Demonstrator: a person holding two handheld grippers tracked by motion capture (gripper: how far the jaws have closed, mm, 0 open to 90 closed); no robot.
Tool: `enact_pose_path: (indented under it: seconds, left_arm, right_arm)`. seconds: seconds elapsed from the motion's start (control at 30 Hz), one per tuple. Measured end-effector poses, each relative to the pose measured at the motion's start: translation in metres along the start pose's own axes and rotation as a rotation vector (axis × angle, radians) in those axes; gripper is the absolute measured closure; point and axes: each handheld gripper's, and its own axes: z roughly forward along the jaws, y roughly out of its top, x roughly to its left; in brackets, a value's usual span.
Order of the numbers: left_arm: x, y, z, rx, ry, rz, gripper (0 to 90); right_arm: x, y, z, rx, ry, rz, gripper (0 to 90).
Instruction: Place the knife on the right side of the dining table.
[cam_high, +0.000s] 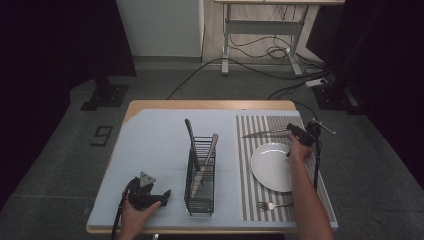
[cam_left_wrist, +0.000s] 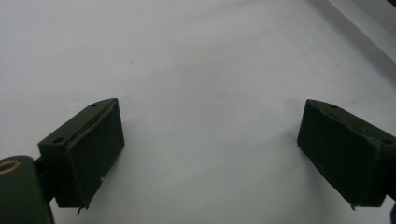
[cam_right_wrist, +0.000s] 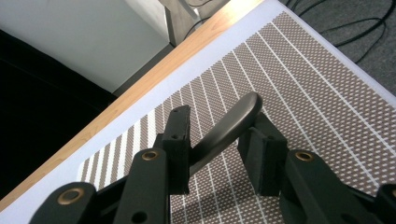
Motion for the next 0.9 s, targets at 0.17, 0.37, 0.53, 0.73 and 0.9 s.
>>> enact_pose_path:
  seconds: [0.17,0.37,0.53,0.73,0.9]
  left_arm:
    - [-0.0001,0.0000,0.0000,0.000,0.001,0.000,6.6]
    - [-0.0002,0.0000,0.0000,0.000,0.001,0.001,6.6]
    - [-0.0001,0.0000,0.0000,0.000,0.000,0.000,6.6]
    - [-0.0001,0.0001,0.0001,0.001,0.000,0.000,6.6]
    - [-0.0001,0.0001,0.0001,0.000,0.000,-0.001,6.6]
  right_arm:
    - [-0.0004,-0.0008,0.0014,0.010,-0.028,-0.005,63.2]
    - [-0.0049,0.0005,0.0051,0.063,-0.064,0.036,61.7]
    - [-0.0049,0.0016,0.0056,0.078,-0.071,0.046,61.3]
    - [-0.0038,0.0030,0.0048,0.086,-0.078,0.065,57.2]
    - [-0.0003,0.0035,0.0033,0.086,-0.112,0.033,51.7]
